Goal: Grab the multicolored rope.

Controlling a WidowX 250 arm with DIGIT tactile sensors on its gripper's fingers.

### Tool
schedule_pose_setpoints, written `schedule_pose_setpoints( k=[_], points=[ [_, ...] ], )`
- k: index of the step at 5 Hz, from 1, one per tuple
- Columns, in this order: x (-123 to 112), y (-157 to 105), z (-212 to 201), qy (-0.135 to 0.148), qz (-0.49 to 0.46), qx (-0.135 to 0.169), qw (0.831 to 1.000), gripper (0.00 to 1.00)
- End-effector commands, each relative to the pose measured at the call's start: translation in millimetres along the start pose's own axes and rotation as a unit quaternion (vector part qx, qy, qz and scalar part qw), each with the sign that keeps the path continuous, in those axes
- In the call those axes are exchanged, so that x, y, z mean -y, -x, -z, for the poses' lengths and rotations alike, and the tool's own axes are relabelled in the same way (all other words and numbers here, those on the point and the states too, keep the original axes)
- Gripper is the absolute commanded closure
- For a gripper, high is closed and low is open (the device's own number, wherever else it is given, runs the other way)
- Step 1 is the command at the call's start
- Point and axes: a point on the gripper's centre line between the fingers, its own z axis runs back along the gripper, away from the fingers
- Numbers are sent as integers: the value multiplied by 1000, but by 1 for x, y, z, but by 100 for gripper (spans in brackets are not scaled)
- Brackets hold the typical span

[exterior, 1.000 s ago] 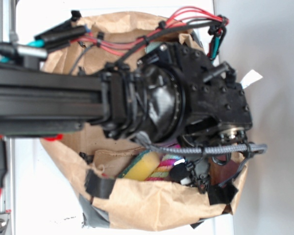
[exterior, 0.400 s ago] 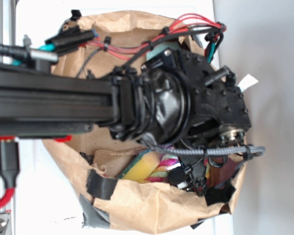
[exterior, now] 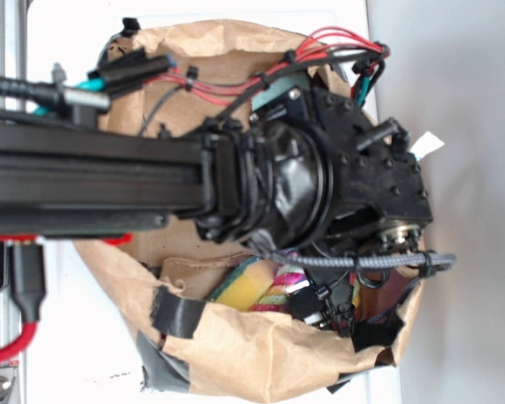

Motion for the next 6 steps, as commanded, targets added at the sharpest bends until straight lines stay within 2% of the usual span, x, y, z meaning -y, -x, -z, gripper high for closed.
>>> schedule_pose_setpoints(
  k=[1,2,4,6],
  points=[
    [8,-7,-14,2,3,26,1000,0],
    [8,-7,-14,2,3,26,1000,0],
    [22,6,13,-24,44,37,998,0],
    [24,10,16,-22,57,40,997,0]
  ],
)
